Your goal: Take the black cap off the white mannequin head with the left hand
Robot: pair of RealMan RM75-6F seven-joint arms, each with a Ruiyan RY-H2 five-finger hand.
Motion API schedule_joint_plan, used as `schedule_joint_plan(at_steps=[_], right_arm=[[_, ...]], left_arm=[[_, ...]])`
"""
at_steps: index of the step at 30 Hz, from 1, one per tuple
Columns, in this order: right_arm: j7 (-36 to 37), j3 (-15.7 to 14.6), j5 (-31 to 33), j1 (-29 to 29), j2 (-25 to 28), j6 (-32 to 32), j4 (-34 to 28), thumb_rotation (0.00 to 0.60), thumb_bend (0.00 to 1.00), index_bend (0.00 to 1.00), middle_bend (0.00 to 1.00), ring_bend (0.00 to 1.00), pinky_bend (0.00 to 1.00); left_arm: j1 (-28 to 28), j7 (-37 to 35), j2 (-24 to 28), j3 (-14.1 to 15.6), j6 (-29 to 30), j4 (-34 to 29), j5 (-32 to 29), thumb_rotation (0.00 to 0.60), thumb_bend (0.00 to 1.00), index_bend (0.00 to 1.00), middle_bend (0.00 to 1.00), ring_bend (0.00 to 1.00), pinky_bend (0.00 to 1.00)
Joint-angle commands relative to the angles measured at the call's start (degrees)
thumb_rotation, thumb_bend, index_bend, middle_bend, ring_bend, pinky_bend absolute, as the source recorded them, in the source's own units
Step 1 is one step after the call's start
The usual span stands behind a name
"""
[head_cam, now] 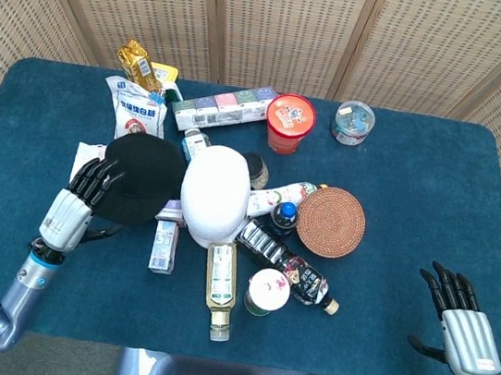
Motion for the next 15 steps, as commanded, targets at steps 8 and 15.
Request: schedule_joint_plan(at_steps=[8, 15], right_arm=[[-0.28, 0.05, -0.26, -0.14, 0.22, 0.45, -0.66, 0.6, 0.0, 0.08, 0.0, 0.0, 0.0], [0.2, 0.19, -0.62, -0.45, 0.73, 1.42, -1.24, 0.6, 0.0, 0.08, 0.0, 0.0, 0.0]], left_arm=[[6.7, -0.31, 27.86, 7.51, -2.0, -34.03, 1.0, 0.6, 0.0, 0.0, 0.0, 0.0, 0.06], [11.49, 0.86, 34.87, 8.54, -2.79, -41.92, -4.01, 0.6, 0.0, 0.0, 0.0, 0.0, 0.06]])
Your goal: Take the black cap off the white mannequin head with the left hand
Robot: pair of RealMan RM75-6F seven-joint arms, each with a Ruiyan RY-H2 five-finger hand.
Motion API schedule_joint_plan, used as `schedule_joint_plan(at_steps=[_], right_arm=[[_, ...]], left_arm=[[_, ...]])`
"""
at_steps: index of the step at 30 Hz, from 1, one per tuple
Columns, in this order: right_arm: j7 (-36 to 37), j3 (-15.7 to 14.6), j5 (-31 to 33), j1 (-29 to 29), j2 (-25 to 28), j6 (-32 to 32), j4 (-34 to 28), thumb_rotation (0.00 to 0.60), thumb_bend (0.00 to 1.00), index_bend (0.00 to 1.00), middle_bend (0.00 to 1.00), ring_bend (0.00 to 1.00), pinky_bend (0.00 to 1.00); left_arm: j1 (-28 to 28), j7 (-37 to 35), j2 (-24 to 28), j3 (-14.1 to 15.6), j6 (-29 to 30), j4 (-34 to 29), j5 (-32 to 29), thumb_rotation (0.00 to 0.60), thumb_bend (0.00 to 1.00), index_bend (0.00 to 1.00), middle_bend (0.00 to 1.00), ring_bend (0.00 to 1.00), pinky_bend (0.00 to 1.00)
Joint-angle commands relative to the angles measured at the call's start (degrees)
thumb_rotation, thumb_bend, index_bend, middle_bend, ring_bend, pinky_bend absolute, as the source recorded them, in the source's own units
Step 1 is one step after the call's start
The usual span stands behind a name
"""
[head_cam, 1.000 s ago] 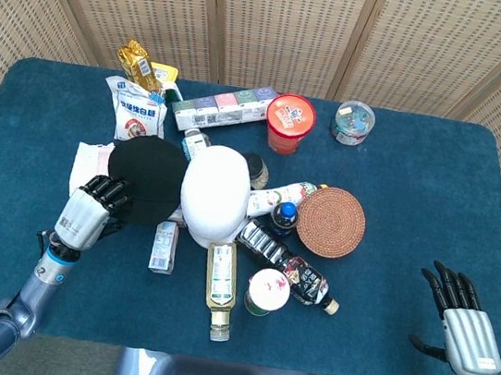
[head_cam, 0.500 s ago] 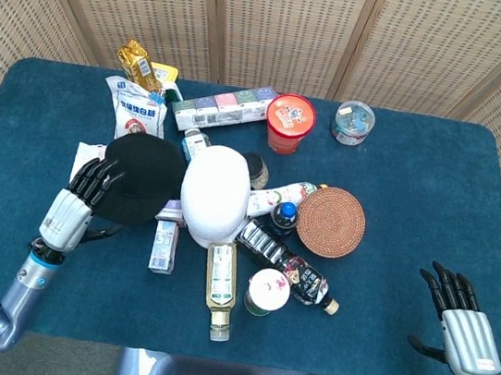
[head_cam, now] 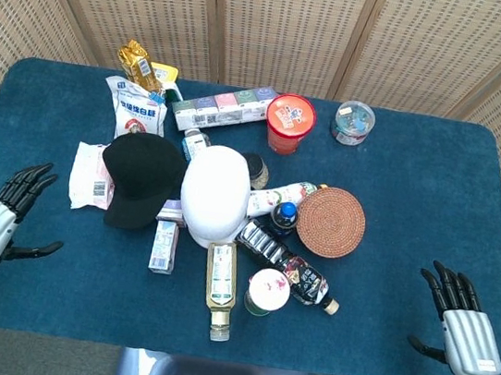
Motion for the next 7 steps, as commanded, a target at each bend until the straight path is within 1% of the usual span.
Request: schedule_joint_plan(at_steps=[1, 7], right_arm=[[0.28, 0.07, -0.1, -0.2, 0.28, 0.46, -0.17, 0.6, 0.0, 0.08, 0.0, 0.0, 0.0], [0.75, 0.5, -0.13, -0.89, 0.97, 2.23, -0.16, 0.6, 0.0, 0.08, 0.0, 0.0, 0.0]], left_arm=[[2.57, 0.26, 3.5, 1.17, -1.11, -4.0, -2.98, 0.6, 0.0, 0.0, 0.0, 0.0, 0.06], [5.32, 0.42, 7.32, 2.22, -3.53, -8.53, -6.17, 0.6, 0.0, 0.0, 0.0, 0.0, 0.06]])
